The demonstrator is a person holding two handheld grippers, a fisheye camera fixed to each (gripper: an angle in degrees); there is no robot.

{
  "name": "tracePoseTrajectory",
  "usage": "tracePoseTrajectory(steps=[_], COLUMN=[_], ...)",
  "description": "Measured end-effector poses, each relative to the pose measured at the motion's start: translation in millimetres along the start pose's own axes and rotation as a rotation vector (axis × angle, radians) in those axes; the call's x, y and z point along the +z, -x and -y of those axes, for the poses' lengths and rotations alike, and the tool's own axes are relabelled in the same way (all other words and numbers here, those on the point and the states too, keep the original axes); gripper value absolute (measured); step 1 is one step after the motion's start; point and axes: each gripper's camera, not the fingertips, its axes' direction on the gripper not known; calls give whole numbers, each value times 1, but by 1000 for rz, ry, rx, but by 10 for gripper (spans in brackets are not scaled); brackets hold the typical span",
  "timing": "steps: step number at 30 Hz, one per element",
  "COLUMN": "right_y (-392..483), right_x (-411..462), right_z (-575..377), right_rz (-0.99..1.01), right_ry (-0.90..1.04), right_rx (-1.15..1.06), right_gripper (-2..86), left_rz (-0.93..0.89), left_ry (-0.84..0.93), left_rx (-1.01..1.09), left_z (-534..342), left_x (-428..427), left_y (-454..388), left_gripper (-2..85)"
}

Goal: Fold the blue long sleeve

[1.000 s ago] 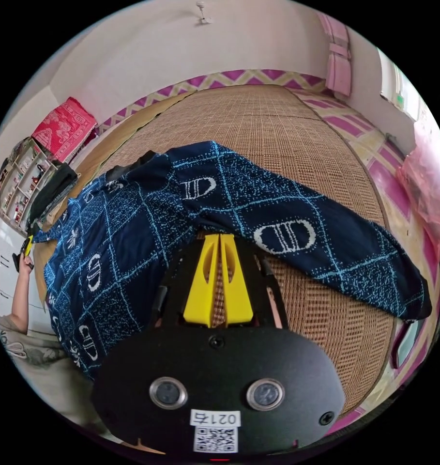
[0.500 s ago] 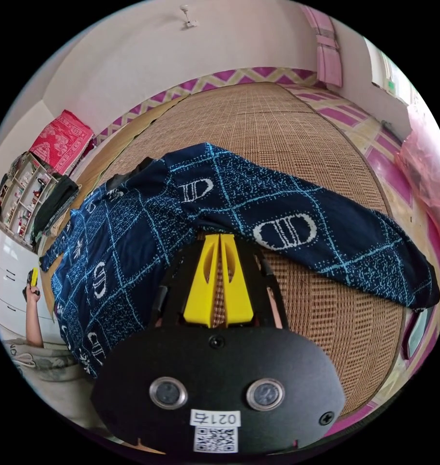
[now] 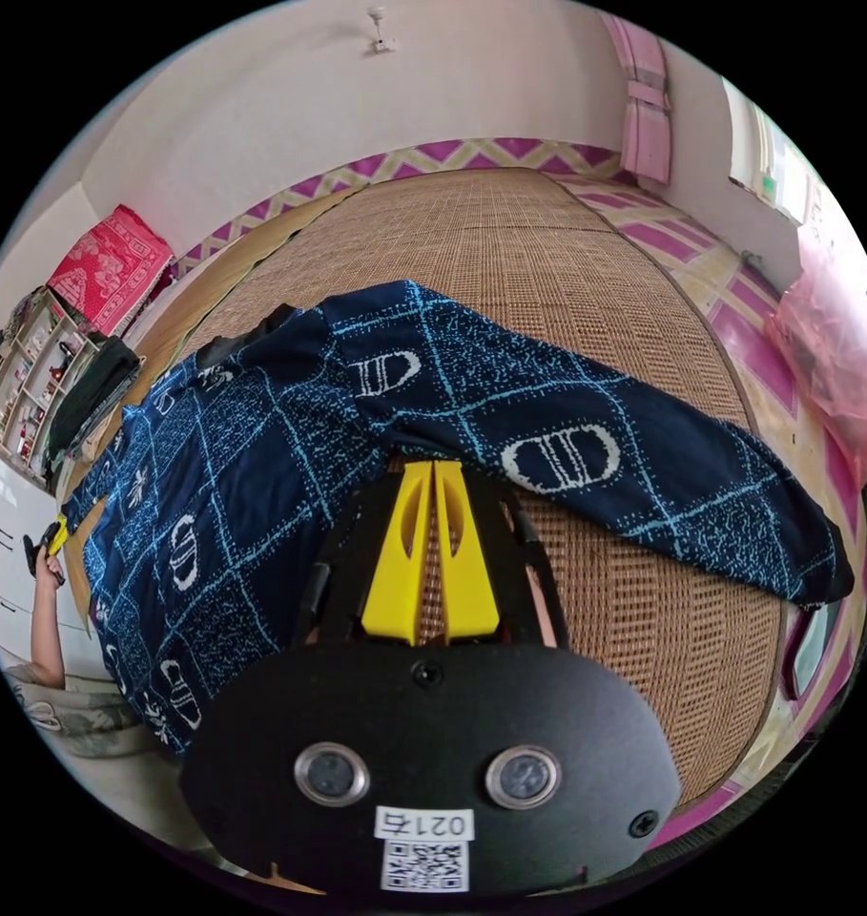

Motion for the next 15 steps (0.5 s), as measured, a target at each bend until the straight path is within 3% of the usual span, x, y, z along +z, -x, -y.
tracePoseTrajectory(steps=[4,10,13,15], right_y=[6,24,29,31], right_x=[-5,-12,-15,-17], right_z=[2,7,10,12], right_rz=[17,-9,-4,1], right_ry=[0,-2,-2,-2], right_rx=[8,-4,-2,0], right_gripper=[-6,-6,-6,-6], left_rz=[-101,-98,-222,-178], left_ry=[-124,-30,-84,-140], left_rx=[10,-98,-181,-178], left_z=[-11,-31,-35,-35], left_x=[-22,7,11,3], left_y=[-1,21,33,27], left_gripper=[-5,-8,-3,6])
